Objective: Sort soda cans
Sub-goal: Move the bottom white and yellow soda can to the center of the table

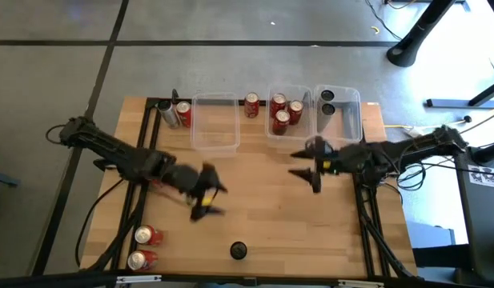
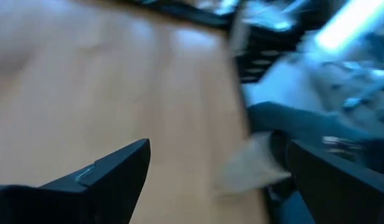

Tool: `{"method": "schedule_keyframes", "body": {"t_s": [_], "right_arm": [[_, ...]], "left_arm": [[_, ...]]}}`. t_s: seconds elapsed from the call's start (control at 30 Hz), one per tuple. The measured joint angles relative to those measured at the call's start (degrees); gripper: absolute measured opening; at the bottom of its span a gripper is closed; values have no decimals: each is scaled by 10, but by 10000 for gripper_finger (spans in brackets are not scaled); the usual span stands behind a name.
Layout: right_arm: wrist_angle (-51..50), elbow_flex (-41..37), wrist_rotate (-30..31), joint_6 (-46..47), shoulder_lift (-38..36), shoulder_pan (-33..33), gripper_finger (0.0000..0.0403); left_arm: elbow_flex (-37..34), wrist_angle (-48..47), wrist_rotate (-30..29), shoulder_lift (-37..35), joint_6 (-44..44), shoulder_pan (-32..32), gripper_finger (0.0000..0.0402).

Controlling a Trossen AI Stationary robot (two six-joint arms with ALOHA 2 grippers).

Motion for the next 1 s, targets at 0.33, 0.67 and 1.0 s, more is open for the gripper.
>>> {"method": "schedule_keyframes", "body": {"t_s": [0.33, 0.67, 1.0], "right_arm": [[87, 0, 83, 31, 92, 128, 287], [139, 0, 150, 64, 127, 197, 287], [154, 0, 190, 72, 147, 226, 287]], "left_arm": [[61, 69, -94, 133, 61, -141, 361], [93, 67, -104, 209, 61, -136, 361], [93, 74, -81, 241, 69, -137, 361]]}}
